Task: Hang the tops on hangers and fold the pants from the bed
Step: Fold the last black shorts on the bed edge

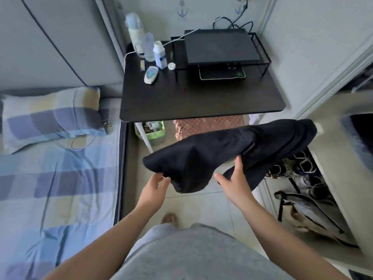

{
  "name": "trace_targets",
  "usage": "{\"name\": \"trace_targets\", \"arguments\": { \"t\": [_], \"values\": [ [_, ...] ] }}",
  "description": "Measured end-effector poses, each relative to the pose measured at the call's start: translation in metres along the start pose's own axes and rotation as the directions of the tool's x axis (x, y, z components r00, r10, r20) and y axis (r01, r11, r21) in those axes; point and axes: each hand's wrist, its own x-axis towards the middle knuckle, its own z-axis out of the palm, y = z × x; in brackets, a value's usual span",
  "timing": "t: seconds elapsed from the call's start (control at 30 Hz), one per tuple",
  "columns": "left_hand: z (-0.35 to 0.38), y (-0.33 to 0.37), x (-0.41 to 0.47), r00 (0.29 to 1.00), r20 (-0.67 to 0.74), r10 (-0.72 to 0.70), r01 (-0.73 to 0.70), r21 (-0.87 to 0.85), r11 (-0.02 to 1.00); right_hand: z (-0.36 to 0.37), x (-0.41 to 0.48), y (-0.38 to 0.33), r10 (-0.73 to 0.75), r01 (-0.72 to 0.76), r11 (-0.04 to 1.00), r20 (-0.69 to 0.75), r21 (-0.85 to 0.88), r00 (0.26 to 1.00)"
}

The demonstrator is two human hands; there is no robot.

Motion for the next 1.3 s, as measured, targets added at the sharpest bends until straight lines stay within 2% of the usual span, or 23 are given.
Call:
{"name": "trace_targets", "arguments": {
  "t": [0.1,0.23,0.33,0.47,0.63,0.8,0.9,1.03,1.17,1.3],
  "values": [
    [-0.010,0.002,0.008,0.999,-0.016,-0.044,0.042,-0.082,0.996,0.014,0.013,-0.001,0.028,-0.024,0.993,-0.030,0.117,0.999],
    [-0.018,0.012,0.014,0.999,-0.026,-0.037,0.033,-0.162,0.986,0.027,0.029,0.002,0.121,-0.123,0.967,0.023,0.224,0.992],
    [-0.018,0.016,0.013,0.998,0.047,-0.052,0.060,-0.186,0.981,0.038,0.032,-0.002,0.187,-0.188,0.942,0.032,0.276,0.982],
    [-0.013,0.011,-0.012,0.995,0.097,-0.021,0.044,-0.247,0.968,0.042,0.016,-0.007,0.198,-0.213,0.929,0.081,0.303,0.977],
    [0.004,-0.001,-0.064,0.992,0.119,0.047,0.001,-0.375,0.927,0.028,-0.033,-0.024,-0.005,-0.063,0.937,0.193,0.345,0.981],
    [0.018,-0.003,-0.104,0.993,0.116,0.020,0.041,-0.498,0.866,0.007,-0.060,-0.038,-0.162,0.041,0.937,0.328,0.348,0.931],
    [0.018,-0.006,-0.122,1.000,0.018,-0.010,0.018,-0.571,0.821,0.000,-0.072,-0.046,-0.238,0.099,0.933,0.386,0.347,0.891],
    [0.001,-0.013,-0.148,0.987,-0.138,-0.084,-0.039,-0.709,0.704,-0.004,-0.092,-0.058,-0.329,0.193,0.920,0.403,0.342,0.854],
    [-0.037,0.000,-0.161,0.967,-0.244,-0.079,-0.142,-0.765,0.628,0.005,-0.105,-0.093,-0.448,0.356,0.888,0.374,0.290,0.812],
    [-0.094,0.021,-0.172,0.937,-0.348,-0.031,-0.265,-0.764,0.588,0.029,-0.115,-0.150,-0.577,0.502,0.816,0.356,0.288,0.735]
  ]
}}
